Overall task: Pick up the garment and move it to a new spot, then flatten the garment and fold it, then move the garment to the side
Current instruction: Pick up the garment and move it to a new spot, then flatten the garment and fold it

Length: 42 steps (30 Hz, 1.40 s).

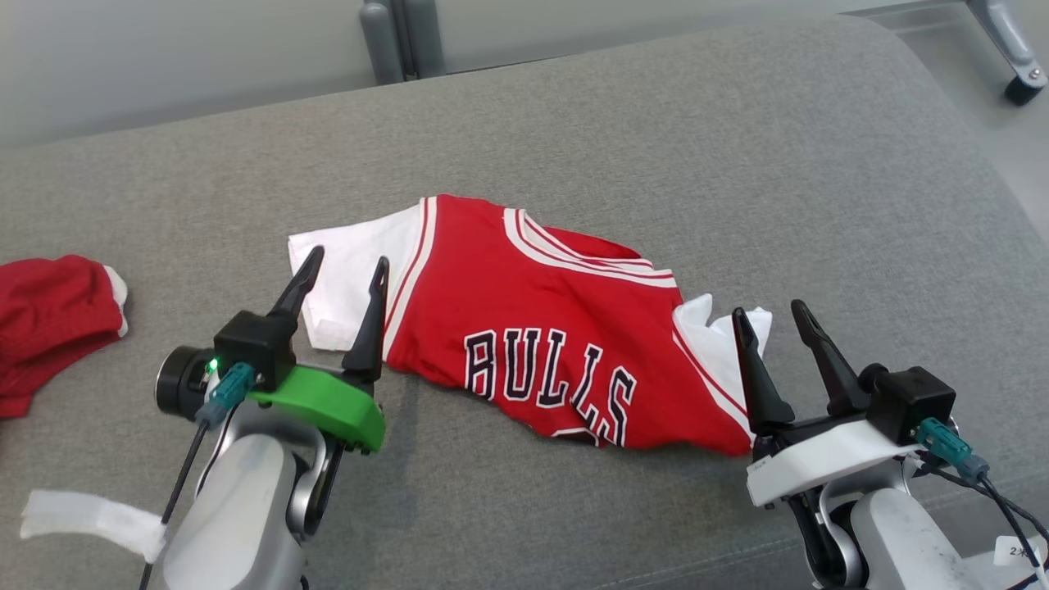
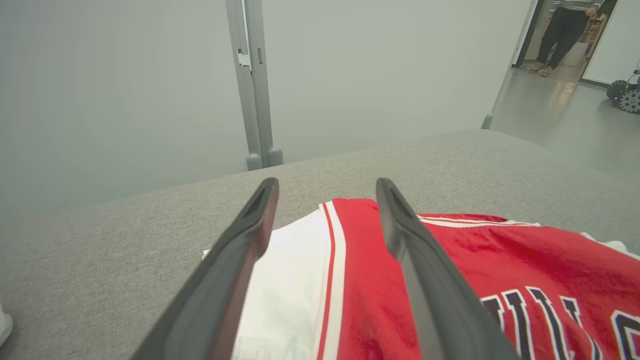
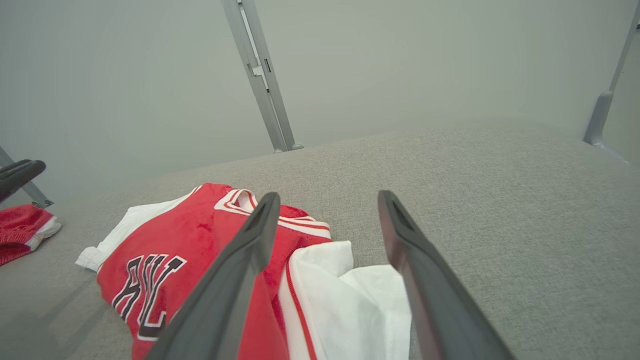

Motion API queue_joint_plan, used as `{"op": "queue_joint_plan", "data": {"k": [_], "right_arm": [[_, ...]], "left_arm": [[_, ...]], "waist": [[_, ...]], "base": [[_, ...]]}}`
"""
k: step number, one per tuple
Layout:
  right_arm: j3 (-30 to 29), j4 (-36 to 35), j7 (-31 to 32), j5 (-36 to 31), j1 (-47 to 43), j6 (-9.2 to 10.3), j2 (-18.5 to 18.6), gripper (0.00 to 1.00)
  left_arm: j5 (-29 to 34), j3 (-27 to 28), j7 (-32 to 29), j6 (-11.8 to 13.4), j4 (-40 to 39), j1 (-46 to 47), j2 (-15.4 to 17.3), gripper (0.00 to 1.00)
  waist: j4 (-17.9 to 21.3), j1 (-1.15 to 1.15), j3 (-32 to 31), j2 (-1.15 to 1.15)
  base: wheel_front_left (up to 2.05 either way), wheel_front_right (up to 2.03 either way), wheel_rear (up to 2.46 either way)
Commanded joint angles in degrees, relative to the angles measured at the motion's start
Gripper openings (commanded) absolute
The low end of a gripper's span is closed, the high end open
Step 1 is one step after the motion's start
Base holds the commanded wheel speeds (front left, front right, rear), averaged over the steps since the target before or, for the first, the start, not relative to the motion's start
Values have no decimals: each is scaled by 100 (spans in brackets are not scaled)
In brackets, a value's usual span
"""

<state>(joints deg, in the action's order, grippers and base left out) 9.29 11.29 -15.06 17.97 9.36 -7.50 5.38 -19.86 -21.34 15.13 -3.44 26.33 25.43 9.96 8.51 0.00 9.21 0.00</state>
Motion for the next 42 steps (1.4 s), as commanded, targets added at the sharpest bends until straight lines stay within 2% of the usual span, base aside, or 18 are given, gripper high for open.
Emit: {"op": "queue_joint_plan", "data": {"k": [1,5,10,15,20,27,28,35,42], "right_arm": [[11,13,-20,-2,-62,2,30,100],[85,35,-20,4,-103,2,44,100],[123,52,-20,42,-171,2,101,100],[200,93,-21,82,32,2,221,100],[476,377,-20,206,602,2,463,100],[1418,1350,201,654,2212,2,949,100],[1418,1350,201,654,2212,2,949,100],[2386,2134,1020,1035,3796,3,1391,100],[4003,2232,1961,1718,4849,3,1770,100]], "left_arm": [[90,110,0,35,-60,-209,-5,100],[221,685,0,60,-332,-830,-81,100],[451,1284,1,-36,-670,-1578,-271,100],[668,1544,1,-170,-849,-1927,-498,100],[771,1608,1,-267,-900,-1839,-650,100],[689,1461,1,-347,-880,-1601,-701,100],[689,1461,1,-347,-880,-1601,-701,100],[312,1054,2,-283,-875,-1355,-704,100],[-19,594,1,-184,-851,-1174,-707,100]], "waist": [[-280,0,-246,0],[-438,0,-342,0],[-723,0,-378,0],[-1085,0,-266,0],[-1438,0,50,0],[-1876,0,563,0],[-1876,0,563,0],[-2346,0,976,0],[-2809,0,1283,0]], "base": [[0,0,0],[0,0,0],[0,0,0],[0,0,0],[0,0,0],[0,0,0],[0,0,0],[0,0,0],[0,0,0]]}}
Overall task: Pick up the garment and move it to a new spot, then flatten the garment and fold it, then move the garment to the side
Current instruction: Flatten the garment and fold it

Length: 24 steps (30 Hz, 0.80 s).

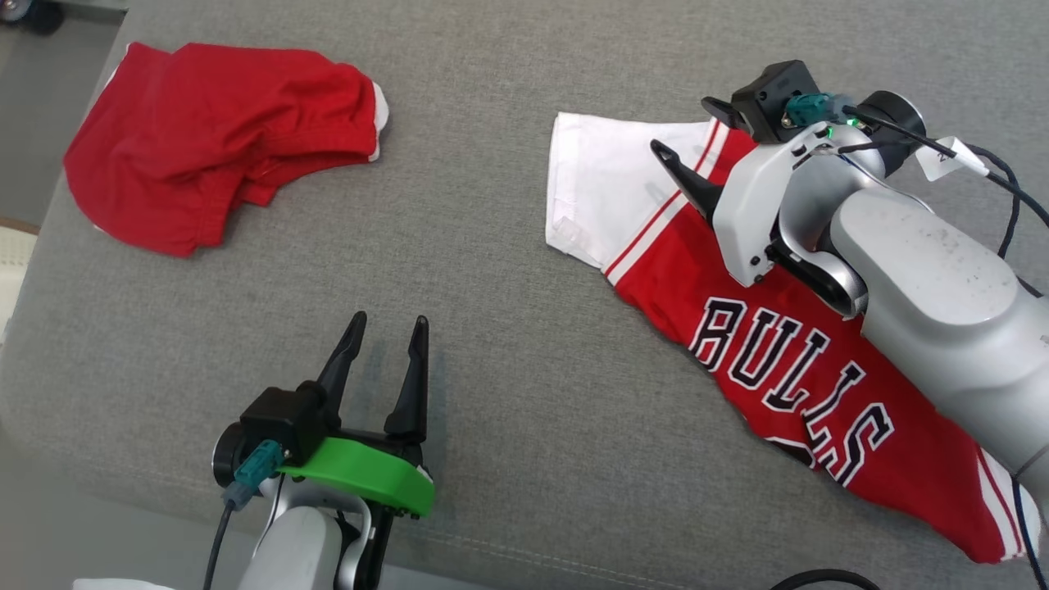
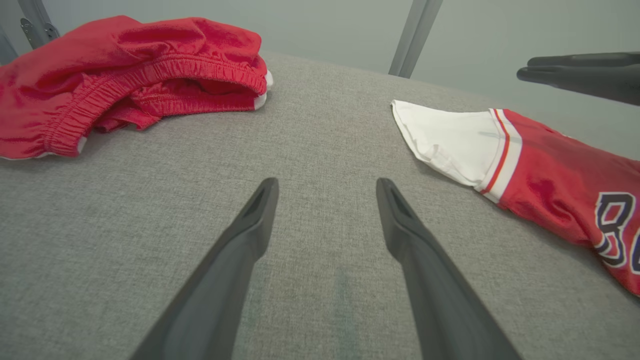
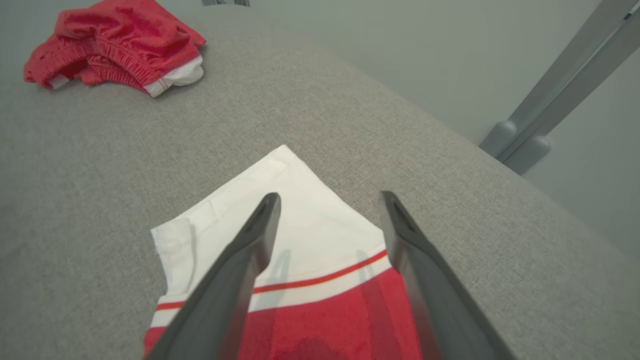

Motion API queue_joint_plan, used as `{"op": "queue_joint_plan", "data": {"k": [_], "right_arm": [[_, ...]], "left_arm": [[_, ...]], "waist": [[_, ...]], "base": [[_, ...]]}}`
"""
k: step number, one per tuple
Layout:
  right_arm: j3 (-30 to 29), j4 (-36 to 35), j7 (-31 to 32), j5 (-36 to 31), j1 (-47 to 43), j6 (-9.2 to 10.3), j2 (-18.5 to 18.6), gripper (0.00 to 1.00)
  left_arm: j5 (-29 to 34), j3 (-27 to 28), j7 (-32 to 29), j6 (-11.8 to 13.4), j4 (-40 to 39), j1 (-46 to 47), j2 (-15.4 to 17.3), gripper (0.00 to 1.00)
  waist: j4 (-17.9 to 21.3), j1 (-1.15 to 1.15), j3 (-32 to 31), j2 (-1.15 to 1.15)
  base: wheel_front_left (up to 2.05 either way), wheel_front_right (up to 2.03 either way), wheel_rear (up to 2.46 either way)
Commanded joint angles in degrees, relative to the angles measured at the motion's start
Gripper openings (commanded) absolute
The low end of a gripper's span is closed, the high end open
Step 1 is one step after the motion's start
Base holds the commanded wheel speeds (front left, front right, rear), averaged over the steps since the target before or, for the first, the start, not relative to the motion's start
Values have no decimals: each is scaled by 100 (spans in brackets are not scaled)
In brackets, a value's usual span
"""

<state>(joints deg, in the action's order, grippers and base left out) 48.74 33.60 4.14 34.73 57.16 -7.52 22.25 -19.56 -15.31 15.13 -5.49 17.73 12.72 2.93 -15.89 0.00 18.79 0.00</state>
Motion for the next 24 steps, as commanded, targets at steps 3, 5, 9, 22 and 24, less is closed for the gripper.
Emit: {"op": "queue_joint_plan", "data": {"k": [3,5,9,22,24], "right_arm": [[736,-5,395,365,456,6,297,100],[1099,94,584,529,640,6,410,100],[1639,402,883,753,949,7,534,100],[2232,1523,740,692,1464,16,649,0],[2128,1754,520,612,1612,15,672,0]], "left_arm": [[-180,-186,1,66,6,165,-3,100],[-280,-299,1,106,-12,185,-4,100],[-403,-464,2,180,-47,166,-3,100],[-489,-442,1,292,-174,195,-4,100],[-498,-463,1,291,-188,241,-4,100]], "waist": [[-572,0,445,0],[-707,0,503,0],[-936,0,586,0],[-1021,0,832,0],[-991,0,844,0]], "base": [[0,0,0],[0,0,0],[0,0,0],[0,0,0],[0,0,0]]}}
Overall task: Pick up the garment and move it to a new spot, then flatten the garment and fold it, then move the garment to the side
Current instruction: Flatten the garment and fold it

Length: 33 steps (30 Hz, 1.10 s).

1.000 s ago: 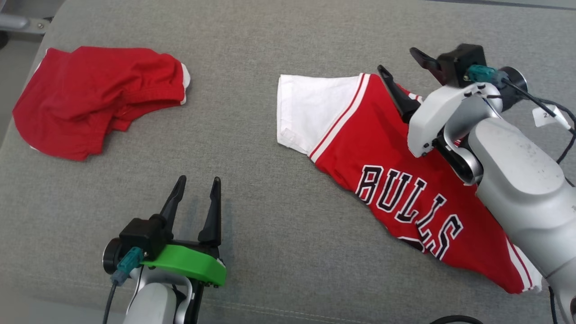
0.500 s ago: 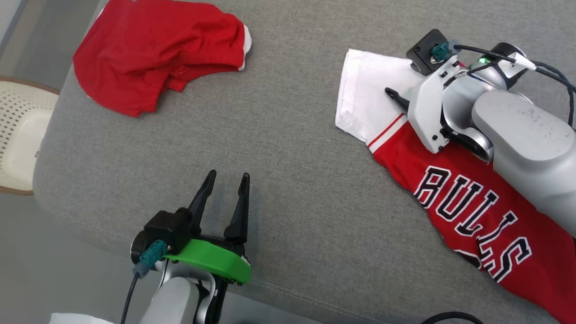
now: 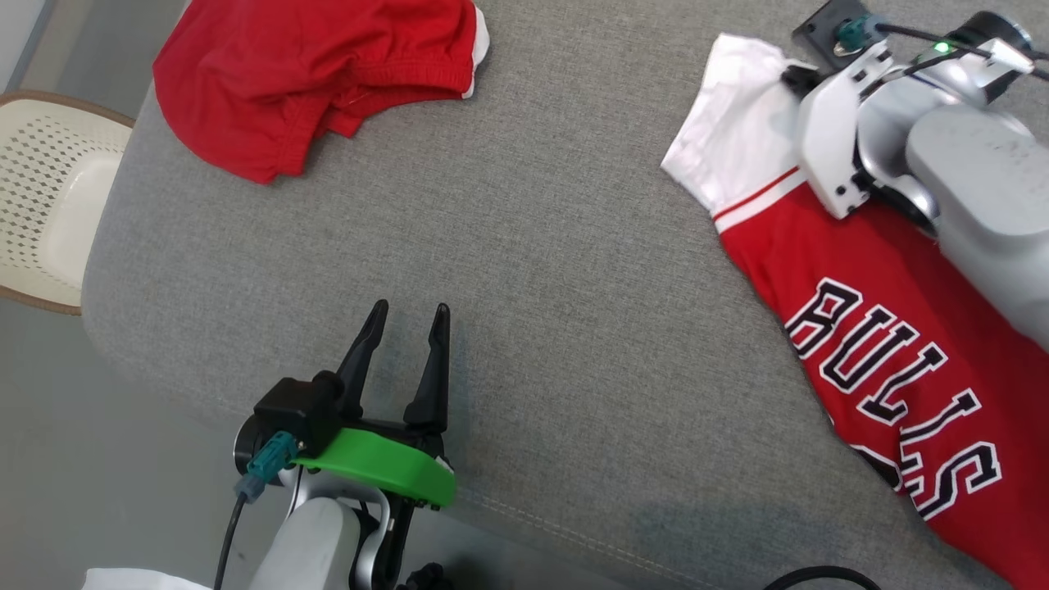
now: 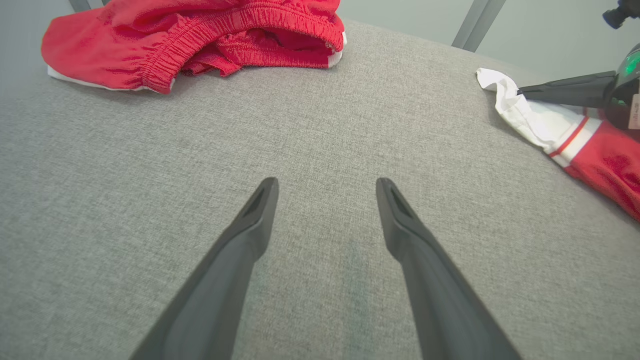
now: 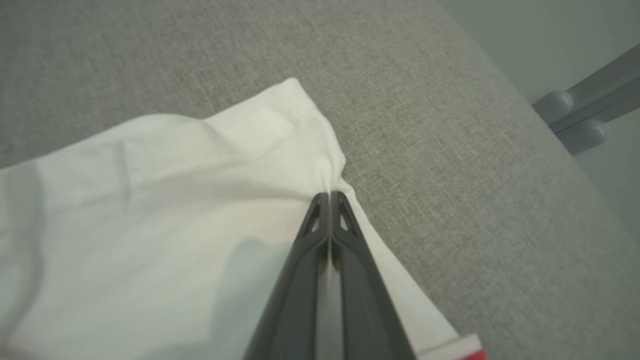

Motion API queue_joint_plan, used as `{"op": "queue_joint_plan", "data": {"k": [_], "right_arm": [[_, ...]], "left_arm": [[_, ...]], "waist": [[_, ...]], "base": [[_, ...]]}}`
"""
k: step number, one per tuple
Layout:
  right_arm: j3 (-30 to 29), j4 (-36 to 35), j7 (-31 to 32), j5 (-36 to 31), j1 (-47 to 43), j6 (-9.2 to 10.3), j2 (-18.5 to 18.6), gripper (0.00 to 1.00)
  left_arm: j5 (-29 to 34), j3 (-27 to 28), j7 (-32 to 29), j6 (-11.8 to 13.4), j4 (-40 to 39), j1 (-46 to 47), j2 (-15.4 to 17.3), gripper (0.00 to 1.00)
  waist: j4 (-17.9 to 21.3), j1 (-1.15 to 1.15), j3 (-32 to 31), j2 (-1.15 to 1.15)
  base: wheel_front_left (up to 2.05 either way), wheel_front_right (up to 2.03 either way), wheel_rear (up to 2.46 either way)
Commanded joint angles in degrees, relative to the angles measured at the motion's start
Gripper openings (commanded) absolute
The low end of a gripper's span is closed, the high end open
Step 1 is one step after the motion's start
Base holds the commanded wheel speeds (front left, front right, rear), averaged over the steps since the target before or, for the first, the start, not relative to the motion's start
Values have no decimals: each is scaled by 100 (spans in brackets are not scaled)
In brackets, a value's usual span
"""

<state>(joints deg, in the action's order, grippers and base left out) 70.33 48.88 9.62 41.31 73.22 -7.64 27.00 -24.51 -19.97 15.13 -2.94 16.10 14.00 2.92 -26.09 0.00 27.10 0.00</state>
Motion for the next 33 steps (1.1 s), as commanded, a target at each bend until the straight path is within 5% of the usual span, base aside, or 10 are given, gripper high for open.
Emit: {"op": "queue_joint_plan", "data": {"k": [1,6,11,16,17,18,27,33], "right_arm": [[-101,335,-176,-105,92,26,181,0],[-471,946,-779,-437,534,20,195,0],[-1123,2130,-1439,-811,1088,20,521,0],[-1709,2489,-1599,-819,1064,20,985,0],[-1861,2504,-1563,-739,953,20,1045,55],[-2010,2505,-1613,-682,857,20,1077,100],[-2855,2467,-2392,-356,-290,20,581,100],[-3285,1508,-2485,-109,-1307,20,217,100]], "left_arm": [[1,-4,1,33,-35,126,-3,100],[22,-14,1,47,-90,129,-1,100],[80,-27,1,-16,-70,108,0,100],[133,-19,1,-55,-25,34,0,100],[159,-14,1,-64,-14,24,-1,100],[174,-2,1,-64,-10,22,0,100],[425,190,1,-133,144,-20,3,100],[623,400,1,-223,288,-193,3,100]], "waist": [[47,0,23,0],[122,0,53,0],[170,0,28,0],[220,0,-17,0],[248,0,-22,0],[286,0,-25,0],[769,0,-413,0],[1151,0,-906,0]], "base": [[0,0,0],[0,0,0],[0,0,0],[0,0,0],[0,0,0],[0,0,0],[0,0,0],[0,0,0]]}}
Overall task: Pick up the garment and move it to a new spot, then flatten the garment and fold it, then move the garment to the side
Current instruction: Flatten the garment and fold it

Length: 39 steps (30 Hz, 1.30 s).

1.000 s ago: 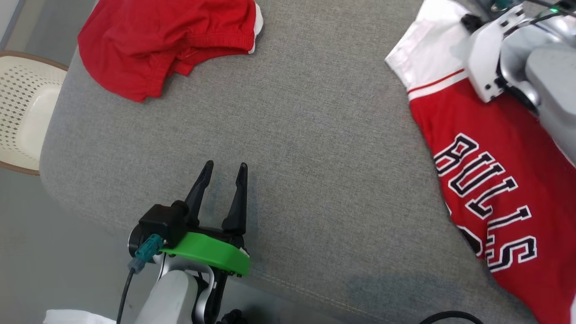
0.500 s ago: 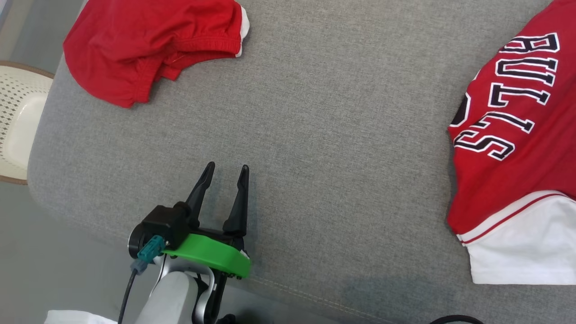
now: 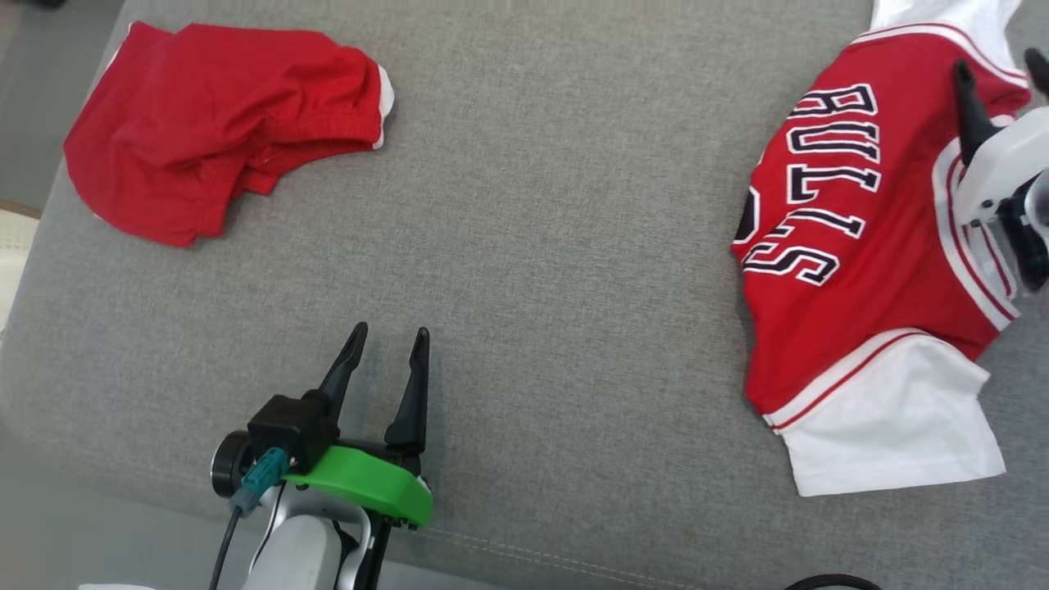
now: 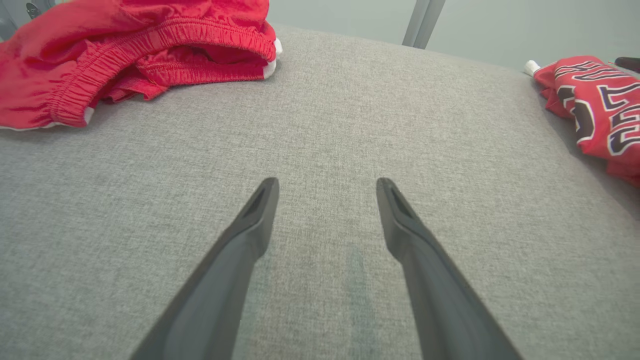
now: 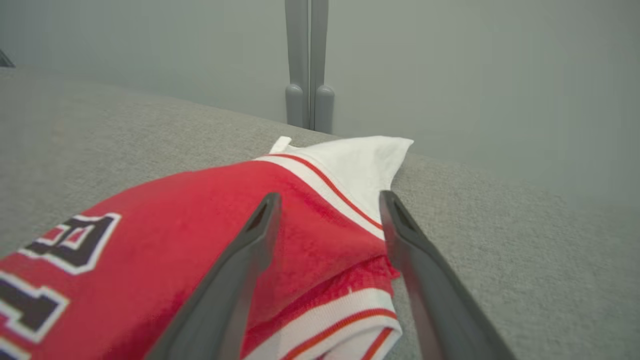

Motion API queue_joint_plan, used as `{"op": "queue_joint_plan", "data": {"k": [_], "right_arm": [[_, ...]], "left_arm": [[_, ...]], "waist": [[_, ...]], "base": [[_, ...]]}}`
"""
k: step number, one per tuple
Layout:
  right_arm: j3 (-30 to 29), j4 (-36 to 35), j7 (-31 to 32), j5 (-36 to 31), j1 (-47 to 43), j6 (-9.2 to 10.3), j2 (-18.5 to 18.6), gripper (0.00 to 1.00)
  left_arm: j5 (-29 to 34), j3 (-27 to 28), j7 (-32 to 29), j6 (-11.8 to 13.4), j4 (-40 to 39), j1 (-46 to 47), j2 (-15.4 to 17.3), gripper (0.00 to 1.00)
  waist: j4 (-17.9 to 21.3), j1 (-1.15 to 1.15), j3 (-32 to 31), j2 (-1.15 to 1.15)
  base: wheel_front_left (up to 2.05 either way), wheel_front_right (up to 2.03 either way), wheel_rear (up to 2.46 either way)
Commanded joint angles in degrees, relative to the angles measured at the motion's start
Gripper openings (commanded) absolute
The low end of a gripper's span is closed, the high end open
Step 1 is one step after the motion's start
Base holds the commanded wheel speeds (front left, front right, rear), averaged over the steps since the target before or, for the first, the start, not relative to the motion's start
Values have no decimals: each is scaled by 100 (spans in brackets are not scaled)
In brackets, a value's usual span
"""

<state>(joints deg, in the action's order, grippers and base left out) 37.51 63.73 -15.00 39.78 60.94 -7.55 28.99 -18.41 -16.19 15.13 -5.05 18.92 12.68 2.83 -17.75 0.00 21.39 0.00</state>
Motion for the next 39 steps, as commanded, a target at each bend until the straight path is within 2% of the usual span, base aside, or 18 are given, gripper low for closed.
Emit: {"op": "queue_joint_plan", "data": {"k": [1,8,13,19,28,39], "right_arm": [[-135,-198,-22,70,-310,12,13,100],[-1141,-1743,-23,-80,-2185,11,-255,100],[-1515,-2272,-23,-225,-3262,11,-620,100],[-1711,-2310,-24,-353,-3814,11,-1005,100],[-2071,-2107,-23,-453,-4075,11,-1460,100],[-1981,-2178,-24,-384,-4318,11,-1609,100]], "left_arm": [[50,46,1,-34,31,-100,13,100],[163,198,1,-114,163,-404,13,100],[212,178,1,-153,190,-547,13,100],[271,147,1,-191,223,-612,14,100],[333,139,1,-219,287,-724,14,100],[355,211,1,-235,312,-828,13,100]], "waist": [[376,0,-412,0],[754,0,-961,0],[924,0,-1200,0],[991,0,-1291,0],[892,0,-1289,0],[904,0,-1306,0]], "base": [[0,0,0],[0,0,0],[0,0,0],[0,0,0],[0,0,0],[0,0,0]]}}
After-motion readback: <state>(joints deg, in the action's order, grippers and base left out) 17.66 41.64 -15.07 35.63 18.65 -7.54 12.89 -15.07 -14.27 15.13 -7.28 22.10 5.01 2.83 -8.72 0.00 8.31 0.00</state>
